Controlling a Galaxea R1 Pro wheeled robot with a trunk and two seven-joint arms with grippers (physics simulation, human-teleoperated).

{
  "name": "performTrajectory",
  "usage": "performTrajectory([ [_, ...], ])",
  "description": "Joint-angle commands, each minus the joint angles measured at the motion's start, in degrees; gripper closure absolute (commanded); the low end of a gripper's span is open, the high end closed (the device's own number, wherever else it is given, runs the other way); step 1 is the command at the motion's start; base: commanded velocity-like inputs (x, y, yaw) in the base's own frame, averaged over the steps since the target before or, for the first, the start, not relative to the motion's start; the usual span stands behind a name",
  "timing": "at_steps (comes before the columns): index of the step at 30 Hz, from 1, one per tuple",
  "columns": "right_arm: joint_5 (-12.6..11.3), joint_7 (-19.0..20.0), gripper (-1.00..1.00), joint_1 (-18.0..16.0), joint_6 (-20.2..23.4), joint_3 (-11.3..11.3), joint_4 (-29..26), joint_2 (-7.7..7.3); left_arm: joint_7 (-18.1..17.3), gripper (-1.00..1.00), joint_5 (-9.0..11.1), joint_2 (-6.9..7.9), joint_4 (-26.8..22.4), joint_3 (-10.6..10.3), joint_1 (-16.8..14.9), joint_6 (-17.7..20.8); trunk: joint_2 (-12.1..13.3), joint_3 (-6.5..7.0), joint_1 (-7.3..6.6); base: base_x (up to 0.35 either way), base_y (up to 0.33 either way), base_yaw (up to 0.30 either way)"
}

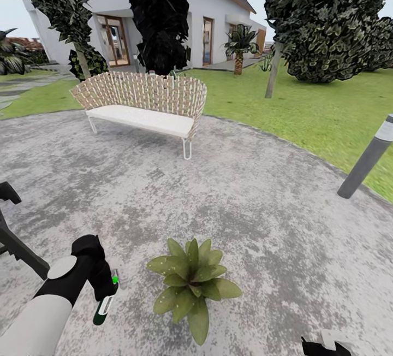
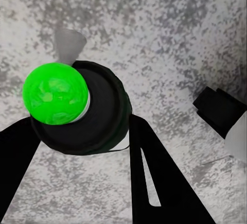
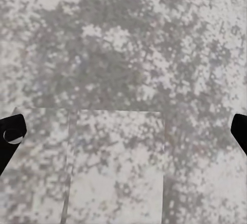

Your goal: Pick up the pesticide atomizer in the garden and spray insectifuge to fully cover both potted plants in the garden.

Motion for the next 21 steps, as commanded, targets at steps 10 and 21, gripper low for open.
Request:
performTrajectory([
  [10,0.3,0.3,-1.0,0.0,-0.3,-0.4,0.0,0.01,-4.9,1.0,-0.8,-0.03,-0.2,-0.4,-0.5,0.6,0.0,-0.06,-0.01,0.0,0.0,0.051],
  [21,0.5,0.4,-1.0,0.0,-0.3,-0.5,-0.1,-0.5,-4.9,1.0,-1.7,0.24,-1.2,-0.6,-0.7,0.6,0.0,-0.06,-0.01,0.0,-0.011,0.039],
])
